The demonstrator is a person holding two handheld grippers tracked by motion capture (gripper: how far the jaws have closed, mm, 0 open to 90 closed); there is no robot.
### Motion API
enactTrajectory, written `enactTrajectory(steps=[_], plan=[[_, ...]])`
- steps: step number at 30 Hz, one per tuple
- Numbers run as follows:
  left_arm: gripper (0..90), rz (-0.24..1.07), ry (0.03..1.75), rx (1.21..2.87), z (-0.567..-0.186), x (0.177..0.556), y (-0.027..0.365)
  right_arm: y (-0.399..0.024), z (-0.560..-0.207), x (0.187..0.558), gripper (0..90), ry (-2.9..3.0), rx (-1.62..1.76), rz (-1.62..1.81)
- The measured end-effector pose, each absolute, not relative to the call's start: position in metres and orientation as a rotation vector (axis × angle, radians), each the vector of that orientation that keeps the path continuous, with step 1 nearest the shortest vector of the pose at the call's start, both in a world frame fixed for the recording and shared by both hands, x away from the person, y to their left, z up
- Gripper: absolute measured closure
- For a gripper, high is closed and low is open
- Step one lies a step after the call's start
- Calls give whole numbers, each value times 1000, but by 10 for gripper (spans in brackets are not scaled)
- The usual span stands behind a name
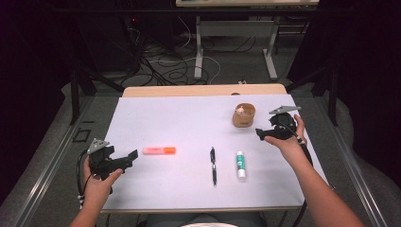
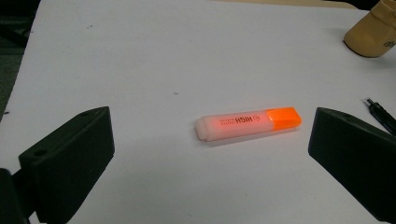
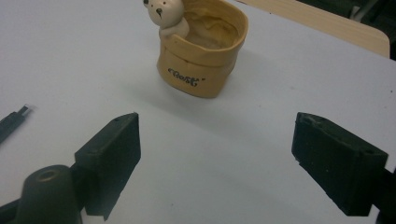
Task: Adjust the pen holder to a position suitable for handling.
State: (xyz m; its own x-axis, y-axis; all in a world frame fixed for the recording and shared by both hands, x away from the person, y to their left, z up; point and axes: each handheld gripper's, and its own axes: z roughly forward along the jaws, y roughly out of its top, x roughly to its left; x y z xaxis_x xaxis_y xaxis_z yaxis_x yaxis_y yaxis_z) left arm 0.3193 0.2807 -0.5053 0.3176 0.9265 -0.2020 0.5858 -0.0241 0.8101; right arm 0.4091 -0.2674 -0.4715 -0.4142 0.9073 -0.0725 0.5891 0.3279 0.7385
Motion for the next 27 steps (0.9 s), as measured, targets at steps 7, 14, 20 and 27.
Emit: enactTrajectory(steps=[7,14,20,27], plan=[[5,496,1377,1713,-505,319,282,-262,-455,428,237,2253,1183,886],[5,497,1371,1718,-504,318,281,-255,-446,446,355,2338,1013,862],[6,503,1377,1717,-505,317,281,-244,-444,460,408,2381,906,814],[5,506,1388,1713,-505,314,283,-235,-448,473,411,2427,908,780]])
